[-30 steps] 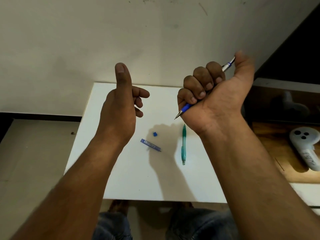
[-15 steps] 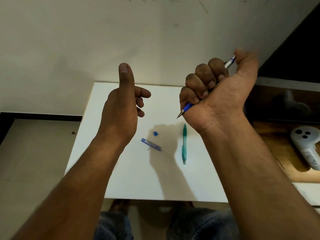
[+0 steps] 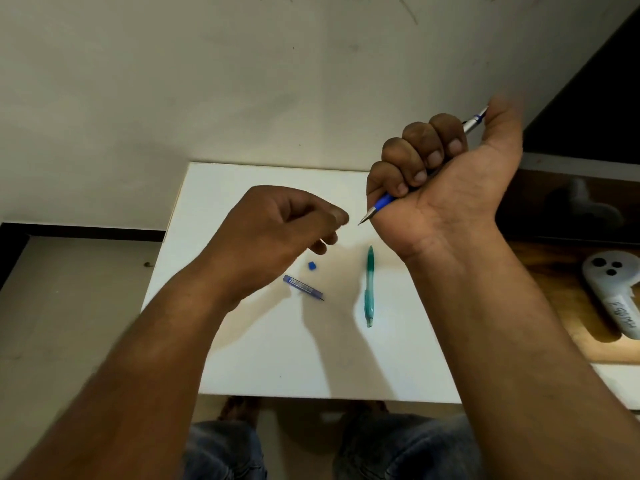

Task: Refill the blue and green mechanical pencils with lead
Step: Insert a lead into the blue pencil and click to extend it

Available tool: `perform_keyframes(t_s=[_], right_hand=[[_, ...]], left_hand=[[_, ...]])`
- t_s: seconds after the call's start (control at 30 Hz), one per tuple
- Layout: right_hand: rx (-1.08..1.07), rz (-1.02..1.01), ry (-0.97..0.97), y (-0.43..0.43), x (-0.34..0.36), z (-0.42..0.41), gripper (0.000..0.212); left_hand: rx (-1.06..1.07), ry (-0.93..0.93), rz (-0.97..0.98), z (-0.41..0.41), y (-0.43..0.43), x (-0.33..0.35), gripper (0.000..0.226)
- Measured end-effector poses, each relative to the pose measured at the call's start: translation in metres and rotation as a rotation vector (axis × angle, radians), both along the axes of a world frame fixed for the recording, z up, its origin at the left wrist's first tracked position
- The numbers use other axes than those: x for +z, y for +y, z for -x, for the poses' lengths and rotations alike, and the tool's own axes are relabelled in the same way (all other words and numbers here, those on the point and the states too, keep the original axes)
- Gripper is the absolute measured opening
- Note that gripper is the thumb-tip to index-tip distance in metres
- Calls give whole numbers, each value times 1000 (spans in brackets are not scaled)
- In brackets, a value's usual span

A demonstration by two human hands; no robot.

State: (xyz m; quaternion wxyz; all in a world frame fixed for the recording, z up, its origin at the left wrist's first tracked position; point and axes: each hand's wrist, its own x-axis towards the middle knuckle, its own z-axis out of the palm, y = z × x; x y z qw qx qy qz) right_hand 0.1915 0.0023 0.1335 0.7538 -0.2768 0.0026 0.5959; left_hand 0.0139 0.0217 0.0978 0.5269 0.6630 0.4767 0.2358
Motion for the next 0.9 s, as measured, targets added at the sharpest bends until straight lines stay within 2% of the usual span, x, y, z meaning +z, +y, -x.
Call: perform_keyframes(t_s=[0.2, 0.3, 0.4, 0.47, 0.6, 0.67, 0.77, 0.9], right_hand=[[-9, 21, -19, 0, 1, -3, 53], [-14, 45, -46, -1, 3, -4, 51], [-8, 55, -57, -1, 5, -3, 51], [-6, 54, -56, -2, 6, -3, 54], [-1, 52, -57, -2, 6, -3, 53], [1, 46, -58, -3, 6, -3, 54], [4, 38, -61, -3, 6, -3, 56], [5, 42, -86, -2, 8, -3, 52]], left_hand=[[-100, -3, -13, -8, -6, -3, 17], [-123, 100, -96, -4, -4, -8, 21], [-185, 279, -124, 0, -2, -16, 19], [-258, 441, -73, 4, -1, -20, 15], [-512, 758, 159, 11, -4, -29, 28], [-571, 800, 235, 11, -5, -32, 32], [-544, 786, 250, 8, -5, -33, 47], [-548, 805, 247, 6, -7, -29, 32]])
